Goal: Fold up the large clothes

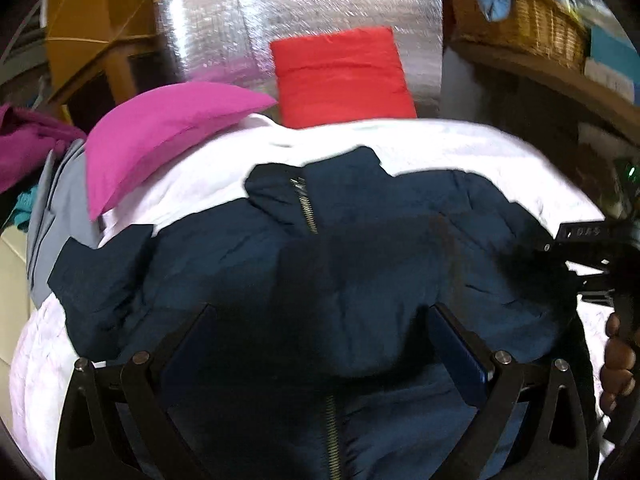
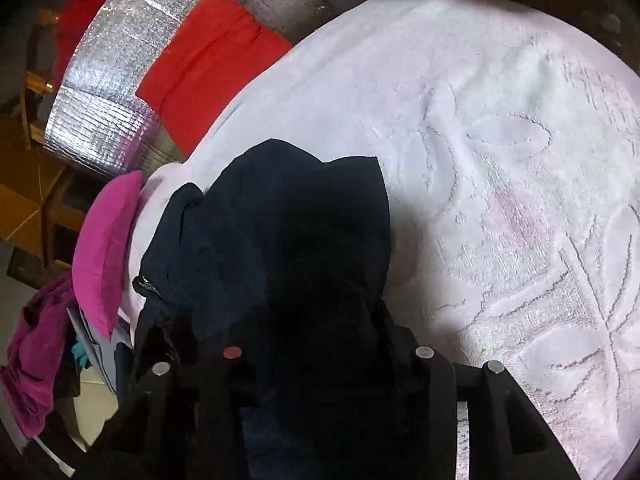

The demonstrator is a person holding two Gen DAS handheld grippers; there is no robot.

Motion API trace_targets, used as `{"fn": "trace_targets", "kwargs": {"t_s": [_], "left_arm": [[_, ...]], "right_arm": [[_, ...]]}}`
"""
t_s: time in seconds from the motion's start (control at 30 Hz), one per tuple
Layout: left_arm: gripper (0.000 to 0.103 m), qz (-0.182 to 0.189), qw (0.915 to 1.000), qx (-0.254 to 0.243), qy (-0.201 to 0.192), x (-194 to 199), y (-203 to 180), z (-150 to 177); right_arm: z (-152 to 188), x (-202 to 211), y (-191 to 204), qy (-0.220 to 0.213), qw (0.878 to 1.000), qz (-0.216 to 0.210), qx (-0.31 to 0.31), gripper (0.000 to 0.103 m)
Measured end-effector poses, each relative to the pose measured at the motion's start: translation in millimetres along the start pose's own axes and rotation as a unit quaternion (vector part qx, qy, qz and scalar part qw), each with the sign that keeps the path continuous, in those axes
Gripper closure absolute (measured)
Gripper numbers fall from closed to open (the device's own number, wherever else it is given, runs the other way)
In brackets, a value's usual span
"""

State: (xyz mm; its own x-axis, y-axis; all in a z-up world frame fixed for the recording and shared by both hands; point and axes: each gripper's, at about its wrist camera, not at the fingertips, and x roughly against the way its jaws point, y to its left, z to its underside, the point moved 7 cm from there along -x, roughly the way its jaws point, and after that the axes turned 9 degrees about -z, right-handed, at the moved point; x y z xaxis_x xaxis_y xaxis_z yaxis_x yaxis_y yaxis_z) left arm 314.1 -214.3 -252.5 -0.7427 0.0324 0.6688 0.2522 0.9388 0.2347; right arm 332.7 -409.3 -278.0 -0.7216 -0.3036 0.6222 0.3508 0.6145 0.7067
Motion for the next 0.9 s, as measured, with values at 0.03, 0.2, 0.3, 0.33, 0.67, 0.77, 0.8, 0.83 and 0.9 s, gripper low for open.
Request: {"fn": "trace_targets", "kwargs": {"t_s": [0.03, 0.2, 0.3, 0.33, 0.67, 0.77, 0.8, 0.83, 0.9], "left_arm": [[0.0, 0.001, 1.0, -0.004, 0.004, -3, -6, 0], [0.045, 0.006, 0.998, 0.008, 0.063, -29, -5, 4], [0.077, 0.007, 0.9958, 0.032, 0.086, -36, 10, 3], [0.084, 0.009, 0.995, 0.04, 0.091, -36, 17, 2], [0.042, -0.009, 0.9887, 0.1, 0.111, -3, 80, 0], [0.01, 0.025, 0.9931, 0.074, 0.087, 8, 45, -10], [0.01, 0.046, 0.9939, 0.053, 0.085, 12, 28, -11], [0.01, 0.051, 0.9945, 0.035, 0.085, 12, 13, -13], [0.01, 0.03, 0.9952, -0.002, 0.093, 6, -13, -16]], "right_arm": [[1, -4, 2, 0.003, 1.0, -0.001, -0.006, 0.057], [4, -12, -1, 0.017, 0.999, -0.009, -0.041, 0.057], [5, -9, -2, 0.023, 0.999, -0.007, -0.044, 0.057], [6, -9, -3, 0.025, 0.999, -0.007, -0.045, 0.057], [9, -5, -8, 0.032, 0.997, -0.017, -0.071, 0.055], [10, -4, -7, 0.036, 0.997, -0.019, -0.07, 0.053], [10, -4, -7, 0.039, 0.997, -0.021, -0.071, 0.053], [10, -4, -8, 0.042, 0.996, -0.025, -0.072, 0.052], [10, -4, -9, 0.048, 0.995, -0.033, -0.075, 0.05]]}}
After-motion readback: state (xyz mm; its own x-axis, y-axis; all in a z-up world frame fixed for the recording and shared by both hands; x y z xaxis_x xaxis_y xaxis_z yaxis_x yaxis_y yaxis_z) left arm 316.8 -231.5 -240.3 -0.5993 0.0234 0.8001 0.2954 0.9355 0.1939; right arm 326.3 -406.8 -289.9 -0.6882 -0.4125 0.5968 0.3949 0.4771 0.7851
